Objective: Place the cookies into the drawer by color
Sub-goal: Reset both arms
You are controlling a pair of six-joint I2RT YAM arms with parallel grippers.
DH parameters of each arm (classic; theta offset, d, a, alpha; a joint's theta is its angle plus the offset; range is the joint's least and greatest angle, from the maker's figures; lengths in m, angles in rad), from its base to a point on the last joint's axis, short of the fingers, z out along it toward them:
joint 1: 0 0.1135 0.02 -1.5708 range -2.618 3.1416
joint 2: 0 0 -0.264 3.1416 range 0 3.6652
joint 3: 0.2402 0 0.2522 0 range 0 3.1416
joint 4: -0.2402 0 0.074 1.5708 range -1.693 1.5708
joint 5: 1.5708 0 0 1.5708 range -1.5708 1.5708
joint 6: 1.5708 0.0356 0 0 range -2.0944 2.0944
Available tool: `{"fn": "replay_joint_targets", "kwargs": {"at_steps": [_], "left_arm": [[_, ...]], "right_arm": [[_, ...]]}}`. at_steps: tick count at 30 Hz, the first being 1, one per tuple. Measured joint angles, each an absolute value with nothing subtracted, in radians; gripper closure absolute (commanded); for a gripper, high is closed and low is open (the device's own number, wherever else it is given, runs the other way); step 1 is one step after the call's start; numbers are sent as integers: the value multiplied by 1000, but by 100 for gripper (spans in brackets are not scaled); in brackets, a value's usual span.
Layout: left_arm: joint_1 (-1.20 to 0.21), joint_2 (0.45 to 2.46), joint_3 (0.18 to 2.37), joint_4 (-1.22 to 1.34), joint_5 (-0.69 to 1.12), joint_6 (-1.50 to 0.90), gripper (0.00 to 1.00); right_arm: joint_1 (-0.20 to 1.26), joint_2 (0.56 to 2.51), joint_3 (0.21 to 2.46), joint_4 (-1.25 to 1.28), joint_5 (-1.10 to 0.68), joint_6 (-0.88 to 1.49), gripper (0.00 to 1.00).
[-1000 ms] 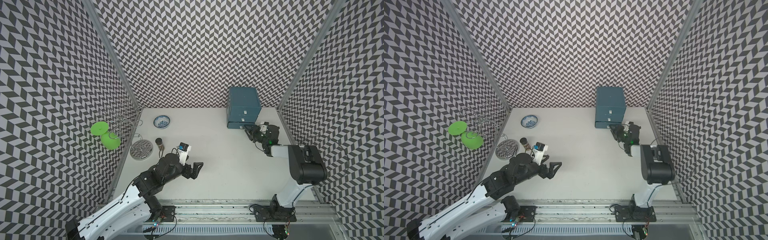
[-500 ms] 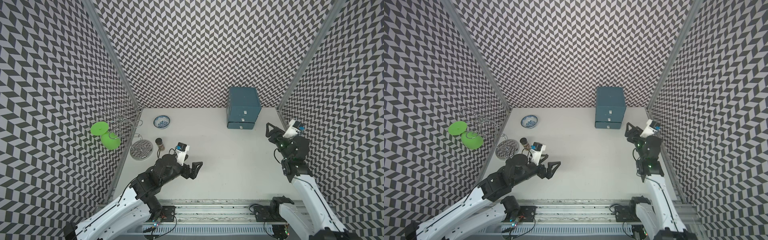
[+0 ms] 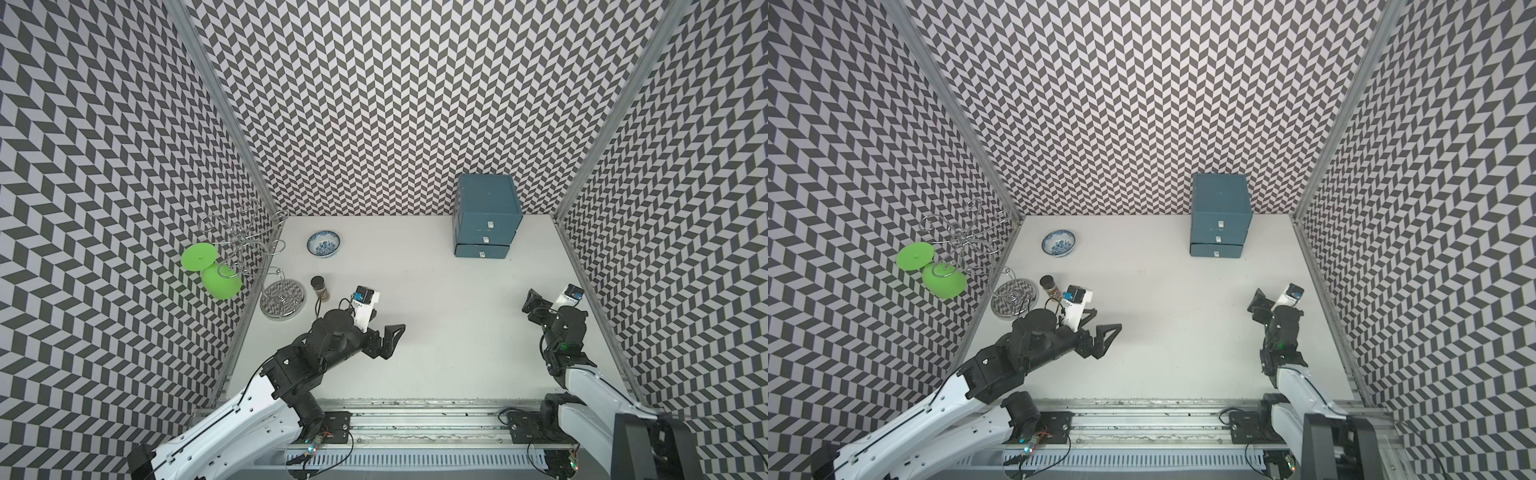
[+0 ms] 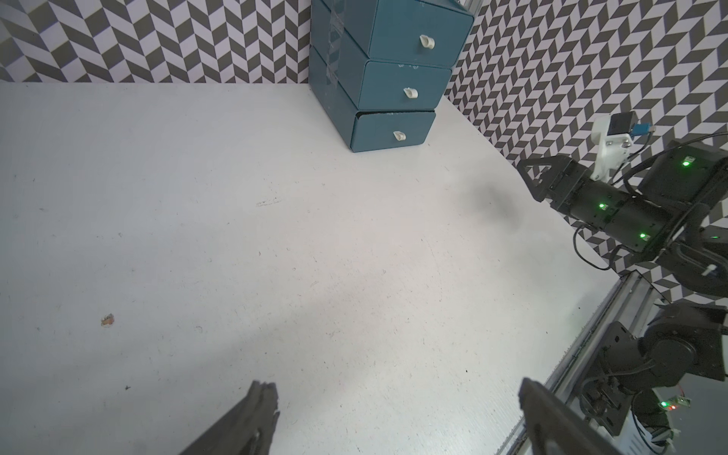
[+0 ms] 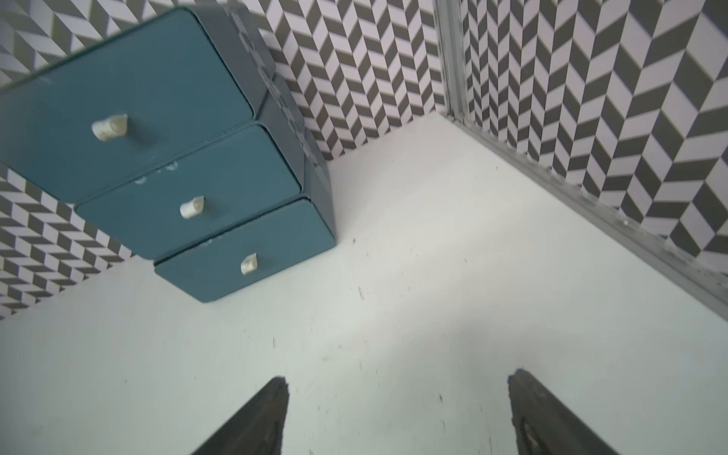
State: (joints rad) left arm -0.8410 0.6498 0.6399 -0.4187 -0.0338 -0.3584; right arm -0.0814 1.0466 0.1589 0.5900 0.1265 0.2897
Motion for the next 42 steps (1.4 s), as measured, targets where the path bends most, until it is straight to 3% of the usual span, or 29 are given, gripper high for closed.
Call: {"fn": "replay_joint_targets", "kwargs": {"at_steps": [11,14,16,18,21,26,31,42], "left_arm": [[-841,572,580,-370,-93,-307,1],[-841,569,571,-334,-127,-282,0],[-841,572,552,-294,-162,-255,1],[-836,582,528,-254,-197,-228,0],[-808,615,494,-188,-240,-178,0],[-628,666,418,-4,-230,-112,0],[-303,759,298,247,-121,-101,0],[-157,1046,290,537,28,62,0]], "right_arm": [[-54,1372,292,863,176,226,10],[-38,1414,225,1082,207,189,10],[-7,1450,166,1164,198,147,0],[20,1537,151,1262,205,114,0],[35,1544,170,1238,207,89,0],[43,1545,171,1316,224,69,0],[58,1546,221,1307,238,52,1],[61,1552,206,1321,247,43,1]]}}
